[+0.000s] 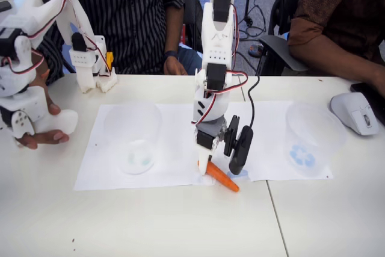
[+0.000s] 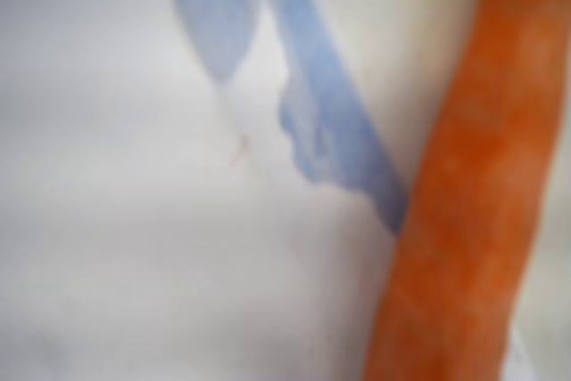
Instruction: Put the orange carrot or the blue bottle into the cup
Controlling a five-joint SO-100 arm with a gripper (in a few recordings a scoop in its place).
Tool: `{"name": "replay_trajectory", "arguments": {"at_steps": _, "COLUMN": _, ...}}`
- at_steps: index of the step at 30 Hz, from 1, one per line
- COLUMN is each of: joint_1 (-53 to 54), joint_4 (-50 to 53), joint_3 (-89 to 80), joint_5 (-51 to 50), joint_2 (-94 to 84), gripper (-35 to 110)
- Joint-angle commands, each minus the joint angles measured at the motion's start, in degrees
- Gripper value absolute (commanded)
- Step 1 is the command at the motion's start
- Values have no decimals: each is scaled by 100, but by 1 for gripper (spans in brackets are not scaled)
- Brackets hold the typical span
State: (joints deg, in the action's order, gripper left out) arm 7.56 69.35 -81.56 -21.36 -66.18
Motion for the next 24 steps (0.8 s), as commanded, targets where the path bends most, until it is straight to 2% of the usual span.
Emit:
{"name": "replay_trajectory", "arguments": {"at_steps": 1, "joint_1": 70, "joint_4": 18, "joint_3": 237, "joint_5": -9, "joint_2": -562, "gripper": 14}}
{"name": "replay_trajectory", "arguments": {"at_steps": 24, "joint_1": 70, "joint_4": 105, "joint_3": 141, "joint_5": 9, "joint_2": -1881, "gripper": 15}}
